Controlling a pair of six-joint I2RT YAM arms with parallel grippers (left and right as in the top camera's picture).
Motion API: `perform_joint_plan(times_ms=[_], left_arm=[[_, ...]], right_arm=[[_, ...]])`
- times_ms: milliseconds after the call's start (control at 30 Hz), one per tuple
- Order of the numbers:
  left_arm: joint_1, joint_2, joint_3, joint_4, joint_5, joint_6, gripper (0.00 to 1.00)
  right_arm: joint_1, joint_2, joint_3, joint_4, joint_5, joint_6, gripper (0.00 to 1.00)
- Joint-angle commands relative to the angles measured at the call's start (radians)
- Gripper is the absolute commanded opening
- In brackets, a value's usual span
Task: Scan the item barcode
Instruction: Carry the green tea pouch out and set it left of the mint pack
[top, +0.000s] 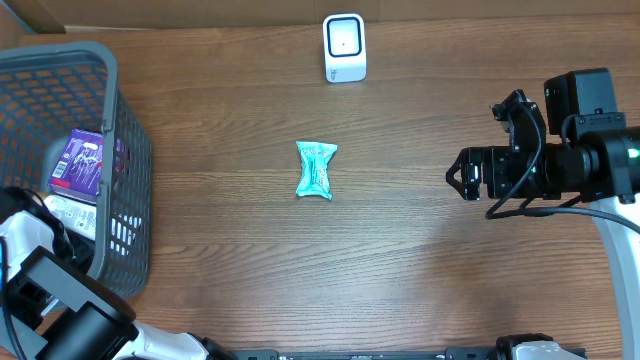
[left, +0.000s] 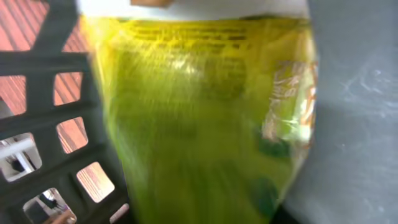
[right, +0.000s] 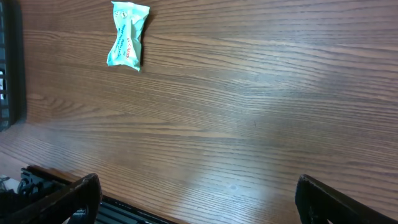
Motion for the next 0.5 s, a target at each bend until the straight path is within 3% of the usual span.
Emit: perform_joint_plan(times_ms=[0, 200, 467], left_arm=[[-0.027, 0.046, 0.003, -0.009, 0.049, 0.006, 0.06], [-0.105, 0.042, 0.151, -0.154, 0.042, 0.005, 0.04], [-0.237, 0.042, 0.574, -0.423, 0.092, -0.005, 0.04]], right_arm=[[0.005, -0.007, 0.014, 0.004, 0.009, -0.005, 1.00], [0.005, -0.007, 0.015, 0.012, 0.009, -0.005, 1.00], [0.005, -0.007, 0.014, 0.021, 0.009, -0.005, 1.00]])
